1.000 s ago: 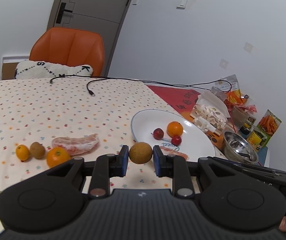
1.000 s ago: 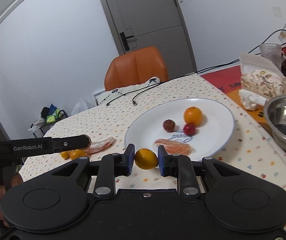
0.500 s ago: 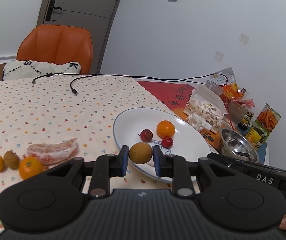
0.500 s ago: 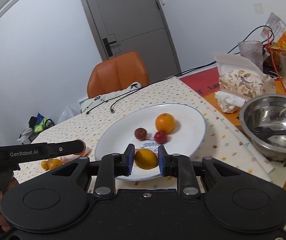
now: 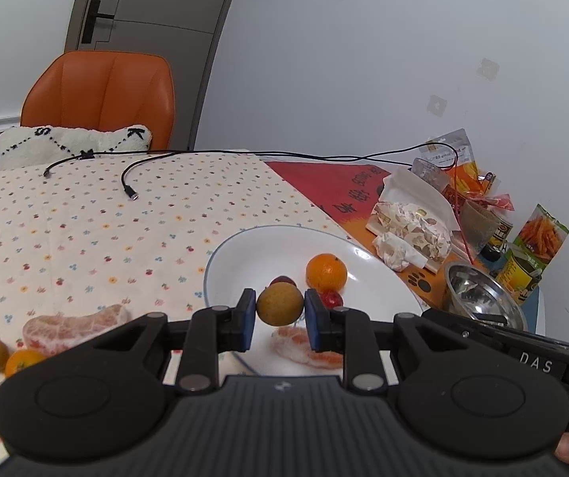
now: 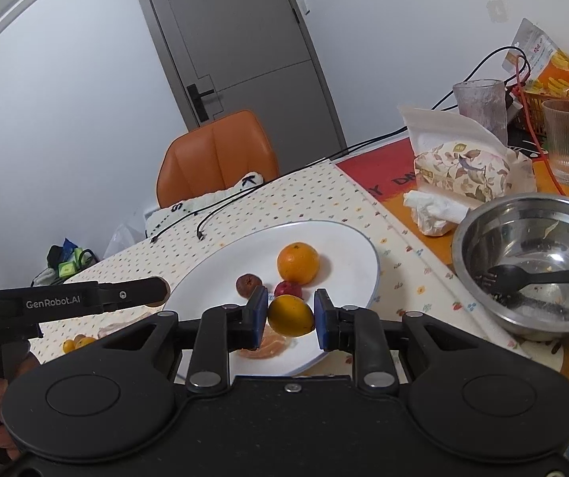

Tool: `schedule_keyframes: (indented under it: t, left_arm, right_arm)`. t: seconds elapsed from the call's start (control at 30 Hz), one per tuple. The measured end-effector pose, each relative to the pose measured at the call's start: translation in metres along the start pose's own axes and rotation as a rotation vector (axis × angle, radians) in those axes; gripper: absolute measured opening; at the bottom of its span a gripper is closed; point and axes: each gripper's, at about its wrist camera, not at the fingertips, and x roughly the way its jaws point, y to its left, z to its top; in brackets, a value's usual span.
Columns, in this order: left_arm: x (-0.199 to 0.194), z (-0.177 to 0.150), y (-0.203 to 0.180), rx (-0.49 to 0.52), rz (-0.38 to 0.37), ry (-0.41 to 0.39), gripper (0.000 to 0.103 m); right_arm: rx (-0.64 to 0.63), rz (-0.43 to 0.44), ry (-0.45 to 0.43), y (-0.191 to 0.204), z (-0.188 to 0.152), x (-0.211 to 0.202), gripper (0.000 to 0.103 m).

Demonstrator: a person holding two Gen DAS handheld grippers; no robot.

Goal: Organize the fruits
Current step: 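Carry the small yellow orange and brown kiwi over the white plate, then open both tools to drop the yellow orange and kiwi onto the plate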

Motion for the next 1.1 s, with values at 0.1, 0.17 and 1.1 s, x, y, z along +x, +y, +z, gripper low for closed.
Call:
schedule_keyframes:
  t: [0.1,0.17,1.1]
  left_arm:
    - [0.004,0.003,-0.002,0.0,0.002,0.002,0.024]
    - [0.004,0.003,-0.004,0.005,0.009,-0.01,0.027]
    - [-0.054,-0.009,0.037,-0.098,0.086,-0.053,0.077]
  right_arm:
    - [-0.006,-0.003,-0.011,0.001,0.002,0.0,0.028]
    - [-0.022,-0.009,-0.018,0.003,0.001,-0.001,0.032]
    - [-0.028,0.06,0.0,0.036,-0.021,-0.013,0.084]
